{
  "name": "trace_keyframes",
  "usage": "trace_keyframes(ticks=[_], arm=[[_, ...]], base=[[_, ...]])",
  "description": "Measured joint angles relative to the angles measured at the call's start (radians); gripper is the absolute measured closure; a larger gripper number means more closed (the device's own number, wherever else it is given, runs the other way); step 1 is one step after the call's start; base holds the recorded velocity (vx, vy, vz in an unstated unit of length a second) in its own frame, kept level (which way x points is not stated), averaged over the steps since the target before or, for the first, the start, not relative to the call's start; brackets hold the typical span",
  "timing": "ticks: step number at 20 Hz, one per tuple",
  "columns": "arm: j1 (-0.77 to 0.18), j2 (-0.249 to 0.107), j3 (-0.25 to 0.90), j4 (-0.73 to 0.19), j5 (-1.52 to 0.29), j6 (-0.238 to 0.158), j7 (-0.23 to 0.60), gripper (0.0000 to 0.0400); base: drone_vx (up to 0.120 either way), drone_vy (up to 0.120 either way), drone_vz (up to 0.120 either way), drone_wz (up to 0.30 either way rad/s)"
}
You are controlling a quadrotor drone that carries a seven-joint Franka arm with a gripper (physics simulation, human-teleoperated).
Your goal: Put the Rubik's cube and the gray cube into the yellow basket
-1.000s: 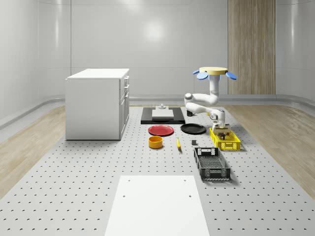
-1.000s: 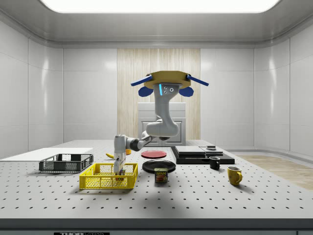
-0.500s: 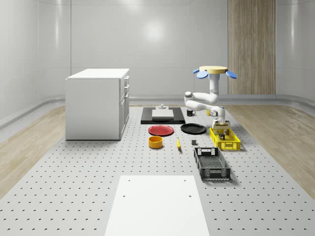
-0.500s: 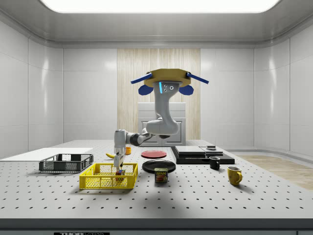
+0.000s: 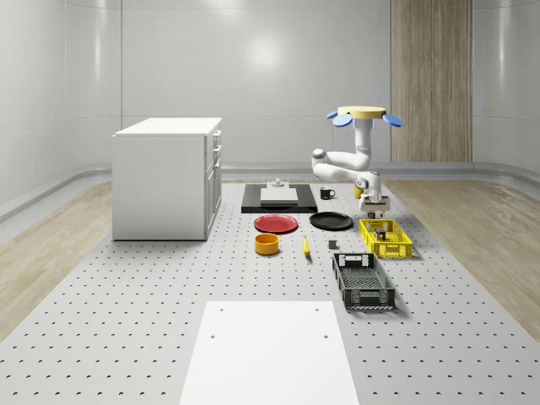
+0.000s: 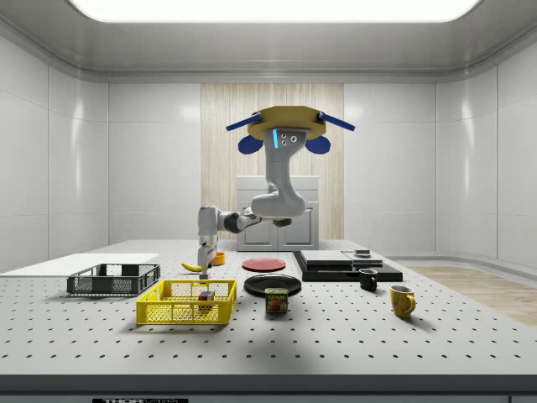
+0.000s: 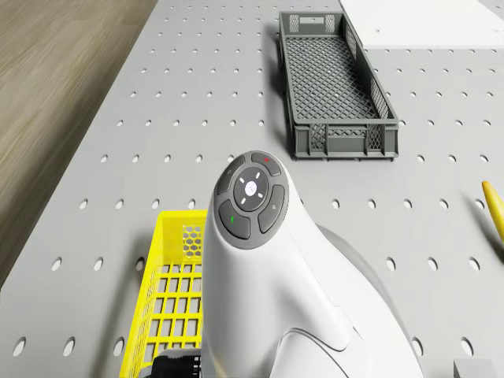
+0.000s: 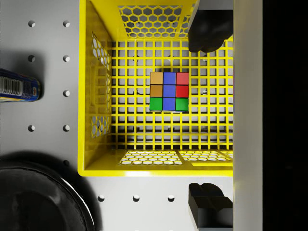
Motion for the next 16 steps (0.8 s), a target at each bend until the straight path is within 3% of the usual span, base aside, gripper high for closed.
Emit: trace_keyframes(ticks=[5, 16], arm=[[0.001, 0.000, 0.004, -0.001, 0.003, -0.002, 0.000, 0.0000], [0.001, 0.000, 0.005, -0.001, 0.005, -0.002, 0.000, 0.0000]], base=[[0.008, -0.120, 0.000, 0.000], [0.120, -0.120, 0.000, 0.000]])
